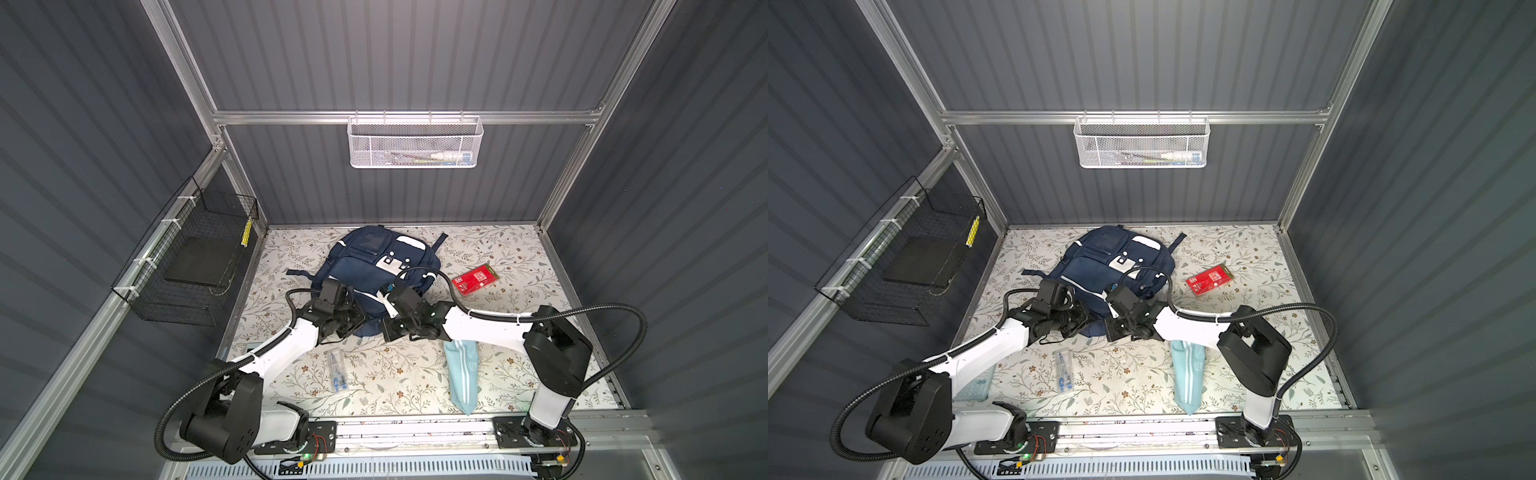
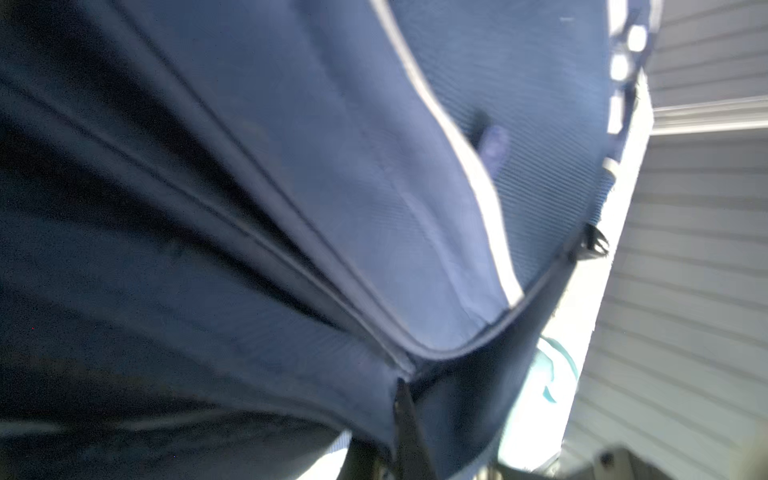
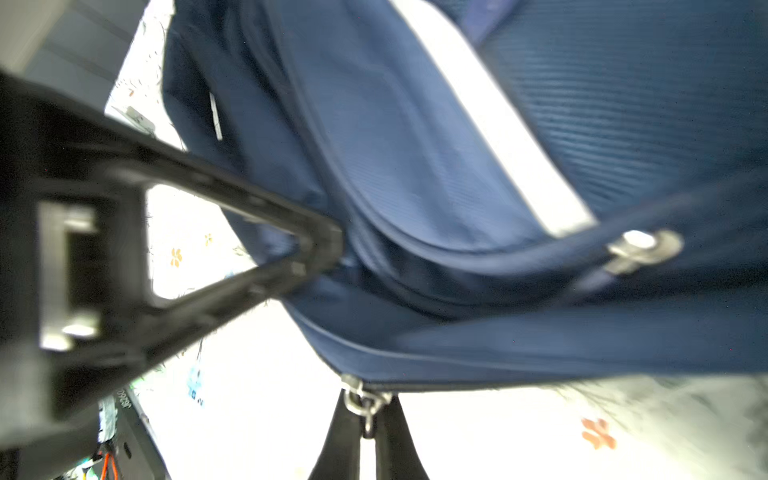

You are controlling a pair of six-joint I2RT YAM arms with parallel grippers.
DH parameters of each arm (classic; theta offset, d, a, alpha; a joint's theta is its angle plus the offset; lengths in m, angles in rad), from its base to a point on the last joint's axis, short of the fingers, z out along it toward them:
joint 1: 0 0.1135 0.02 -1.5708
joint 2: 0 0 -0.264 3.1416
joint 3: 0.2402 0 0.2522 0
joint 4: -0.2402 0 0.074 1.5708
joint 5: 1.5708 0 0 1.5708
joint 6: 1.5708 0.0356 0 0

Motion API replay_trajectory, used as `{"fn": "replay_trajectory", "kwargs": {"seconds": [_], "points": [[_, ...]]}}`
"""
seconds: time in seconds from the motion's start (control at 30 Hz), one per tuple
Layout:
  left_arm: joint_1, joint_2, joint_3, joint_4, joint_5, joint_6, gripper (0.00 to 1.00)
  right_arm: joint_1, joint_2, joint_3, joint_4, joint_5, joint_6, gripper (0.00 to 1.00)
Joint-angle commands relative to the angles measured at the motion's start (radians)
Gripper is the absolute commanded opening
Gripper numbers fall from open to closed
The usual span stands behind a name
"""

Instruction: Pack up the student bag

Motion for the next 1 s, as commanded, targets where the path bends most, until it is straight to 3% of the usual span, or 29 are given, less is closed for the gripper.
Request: {"fn": "replay_trajectory", "kwargs": {"seconds": [0.0, 0.17, 0.43, 0.57, 0.67, 0.73, 0.8, 0.83, 0.87, 0.97], "points": [[0.062, -0.084, 0.034, -0.064, -0.007, 0.075, 0.0, -0.116, -0.055, -0.061, -0.094, 0.026, -0.031, 0.0], [0.112, -0.141, 0.037, -0.149, 0.003, 0.119, 0.0, -0.282, -0.083, -0.121, -0.11, 0.001, -0.075, 0.0], [0.157, -0.162, 0.044, -0.196, 0.0, 0.164, 0.0, -0.443, -0.025, -0.041, -0.175, 0.008, -0.159, 0.0], [0.164, -0.118, 0.03, -0.161, -0.001, 0.184, 0.0, -0.449, -0.042, -0.019, -0.235, -0.007, -0.164, 0.0], [0.179, -0.07, 0.054, -0.164, -0.083, 0.24, 0.0, -0.404, -0.099, -0.058, -0.24, -0.019, -0.167, 0.0], [0.199, -0.031, 0.062, -0.129, -0.079, 0.267, 0.03, -0.366, -0.118, -0.066, -0.258, -0.064, -0.217, 0.01], [0.206, -0.006, 0.068, -0.089, -0.062, 0.276, 0.09, -0.337, -0.129, -0.057, -0.327, -0.099, -0.323, 0.09], [0.206, 0.004, 0.071, -0.068, -0.044, 0.276, 0.15, -0.333, -0.135, -0.05, -0.352, -0.079, -0.353, 0.19], [0.206, 0.009, 0.073, -0.055, -0.031, 0.276, 0.17, -0.337, -0.141, -0.04, -0.373, -0.044, -0.366, 0.3], [0.206, 0.008, 0.089, -0.078, -0.056, 0.285, 0.2, -0.361, -0.177, -0.015, -0.396, 0.02, -0.383, 0.44]]}}
